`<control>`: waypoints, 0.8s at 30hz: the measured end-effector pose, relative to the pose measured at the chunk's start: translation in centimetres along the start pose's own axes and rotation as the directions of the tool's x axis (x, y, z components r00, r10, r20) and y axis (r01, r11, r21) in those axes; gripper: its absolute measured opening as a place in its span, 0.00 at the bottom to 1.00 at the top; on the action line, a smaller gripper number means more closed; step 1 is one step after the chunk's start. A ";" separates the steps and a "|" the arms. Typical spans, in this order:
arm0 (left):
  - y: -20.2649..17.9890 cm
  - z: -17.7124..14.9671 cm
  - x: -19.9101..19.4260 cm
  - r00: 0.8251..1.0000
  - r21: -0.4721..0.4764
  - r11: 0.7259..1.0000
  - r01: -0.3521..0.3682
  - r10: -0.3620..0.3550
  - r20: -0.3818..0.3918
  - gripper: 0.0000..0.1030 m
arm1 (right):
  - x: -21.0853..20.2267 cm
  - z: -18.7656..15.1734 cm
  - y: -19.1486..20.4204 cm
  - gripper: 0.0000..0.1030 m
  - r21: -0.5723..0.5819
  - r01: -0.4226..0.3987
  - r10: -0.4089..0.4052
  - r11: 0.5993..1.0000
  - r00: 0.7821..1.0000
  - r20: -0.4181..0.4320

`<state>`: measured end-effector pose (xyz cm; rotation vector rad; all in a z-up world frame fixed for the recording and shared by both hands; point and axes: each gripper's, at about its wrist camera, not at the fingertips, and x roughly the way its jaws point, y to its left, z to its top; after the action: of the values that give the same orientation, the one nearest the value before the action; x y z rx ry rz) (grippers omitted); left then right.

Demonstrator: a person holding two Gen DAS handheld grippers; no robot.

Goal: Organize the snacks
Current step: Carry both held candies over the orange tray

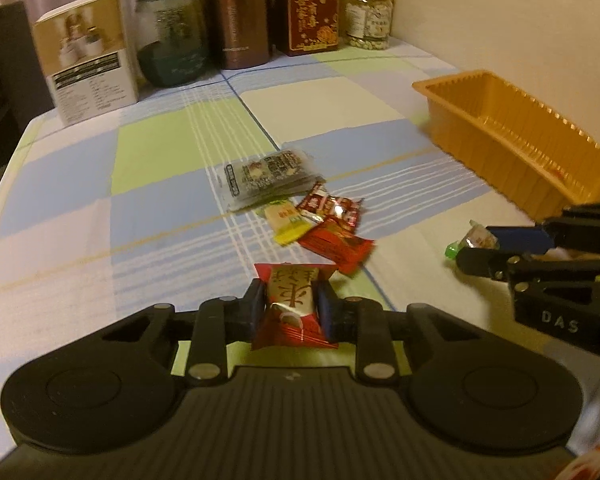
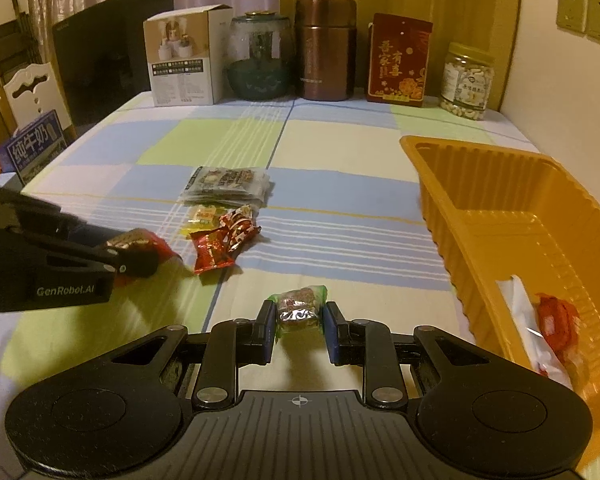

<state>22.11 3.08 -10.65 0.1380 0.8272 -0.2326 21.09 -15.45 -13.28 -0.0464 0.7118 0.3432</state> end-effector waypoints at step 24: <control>-8.2 -2.2 -13.2 0.998 -0.206 0.979 -0.015 0.026 0.052 0.24 | -14.9 -2.0 -1.9 0.25 0.080 0.052 -0.058 0.995 0.995 0.077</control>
<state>9.79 -2.34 -2.62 -0.0536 0.7908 -0.1300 9.95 -21.92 -5.34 0.0214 0.6434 0.2629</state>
